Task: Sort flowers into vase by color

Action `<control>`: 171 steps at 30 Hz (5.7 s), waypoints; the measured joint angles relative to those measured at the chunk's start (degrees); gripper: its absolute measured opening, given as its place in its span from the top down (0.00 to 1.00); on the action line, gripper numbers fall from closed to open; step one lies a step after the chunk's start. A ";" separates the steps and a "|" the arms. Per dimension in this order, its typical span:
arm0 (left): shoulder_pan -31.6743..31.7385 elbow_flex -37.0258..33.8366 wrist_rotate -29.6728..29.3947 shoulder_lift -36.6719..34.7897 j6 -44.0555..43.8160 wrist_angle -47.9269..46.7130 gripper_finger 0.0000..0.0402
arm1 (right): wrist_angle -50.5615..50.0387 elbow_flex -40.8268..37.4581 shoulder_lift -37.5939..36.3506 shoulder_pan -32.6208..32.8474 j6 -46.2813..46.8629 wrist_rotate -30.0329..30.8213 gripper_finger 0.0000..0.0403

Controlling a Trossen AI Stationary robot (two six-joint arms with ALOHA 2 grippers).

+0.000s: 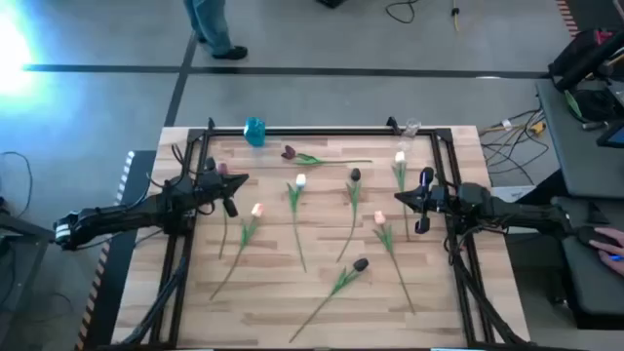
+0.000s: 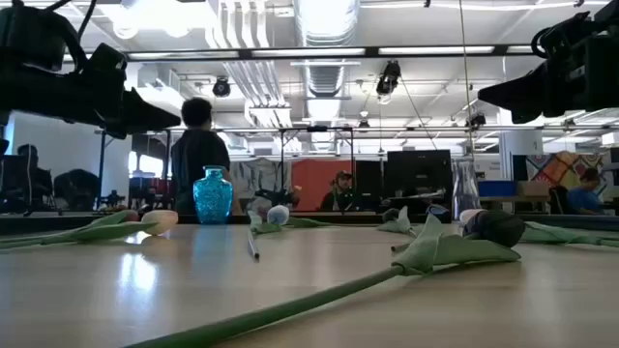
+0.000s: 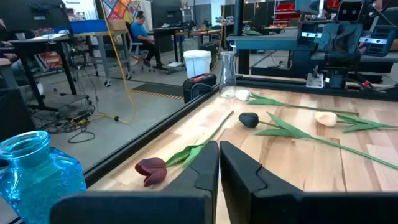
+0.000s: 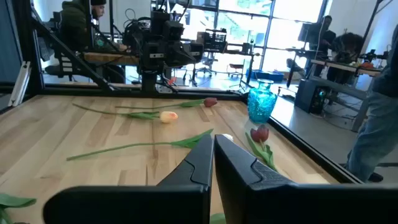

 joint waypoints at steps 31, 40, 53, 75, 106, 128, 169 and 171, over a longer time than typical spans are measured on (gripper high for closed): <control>0.00 0.00 0.00 -0.02 0.00 0.00 1.00 | 0.01 -0.01 0.00 -0.01 0.00 0.01 0.98; 0.00 0.00 0.02 0.00 0.00 0.00 1.00 | 0.02 -0.01 -0.01 -0.01 0.00 0.01 0.98; 0.00 0.00 0.00 0.00 0.01 1.53 1.00 | 0.01 0.00 -0.01 0.00 0.00 0.01 0.98; 0.04 12.81 7.87 10.68 -12.43 -11.42 1.00 | 0.01 0.00 -0.01 -0.01 0.00 0.01 0.98; -8.73 39.29 11.80 49.20 -32.76 -52.12 1.00 | 0.02 0.00 -0.02 -0.02 0.00 0.01 0.98; -0.94 35.27 12.22 47.04 -44.30 -60.43 1.00 | 0.02 0.00 -0.02 -0.02 0.00 0.00 0.98; 28.02 34.72 15.90 63.56 -28.46 -61.62 0.95 | 0.02 0.00 -0.02 0.00 0.00 0.02 0.98; 27.93 34.71 16.52 61.75 -27.62 -61.01 0.98 | 0.02 -0.01 0.00 -0.02 0.00 0.00 0.98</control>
